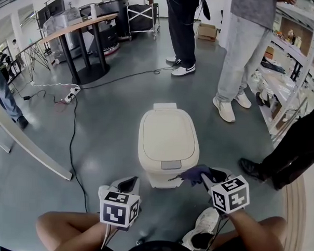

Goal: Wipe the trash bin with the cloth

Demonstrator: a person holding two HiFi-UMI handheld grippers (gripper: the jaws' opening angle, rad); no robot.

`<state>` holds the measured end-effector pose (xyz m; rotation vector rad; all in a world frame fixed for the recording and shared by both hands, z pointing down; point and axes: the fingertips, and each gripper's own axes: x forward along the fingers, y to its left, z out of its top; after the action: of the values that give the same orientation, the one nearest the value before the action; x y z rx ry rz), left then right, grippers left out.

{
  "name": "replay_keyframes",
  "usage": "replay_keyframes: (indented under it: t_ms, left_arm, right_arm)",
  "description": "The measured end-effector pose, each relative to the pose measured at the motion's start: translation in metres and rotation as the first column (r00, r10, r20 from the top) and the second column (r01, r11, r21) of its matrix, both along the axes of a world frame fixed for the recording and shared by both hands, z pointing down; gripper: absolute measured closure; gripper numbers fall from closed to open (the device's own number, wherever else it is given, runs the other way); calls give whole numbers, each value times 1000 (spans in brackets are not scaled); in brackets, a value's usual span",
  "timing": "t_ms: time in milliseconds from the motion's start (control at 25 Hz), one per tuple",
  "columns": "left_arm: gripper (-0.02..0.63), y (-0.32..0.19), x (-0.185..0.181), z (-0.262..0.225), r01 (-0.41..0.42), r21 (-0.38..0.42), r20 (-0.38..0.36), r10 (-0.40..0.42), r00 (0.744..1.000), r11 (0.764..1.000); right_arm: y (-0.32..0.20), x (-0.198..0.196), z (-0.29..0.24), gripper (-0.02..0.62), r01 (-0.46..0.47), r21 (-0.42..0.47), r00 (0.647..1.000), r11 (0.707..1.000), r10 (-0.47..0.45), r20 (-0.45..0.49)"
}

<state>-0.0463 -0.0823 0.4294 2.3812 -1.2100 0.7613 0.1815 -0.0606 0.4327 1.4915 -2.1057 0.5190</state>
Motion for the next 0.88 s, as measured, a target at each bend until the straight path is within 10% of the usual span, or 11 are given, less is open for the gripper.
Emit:
replay_keyframes:
  t_ms: [480,880]
  left_arm:
    - [606,-4,-14,12,15,-11,13,-15,1000,1000]
    - [606,-8,-34,25,45,-27,1,-45,999,999]
  right_arm:
    - [31,-76,7,502,183,-25,983,983,-183,-2]
    - [3,-140,34,502,166,-37,982,985,-162,94]
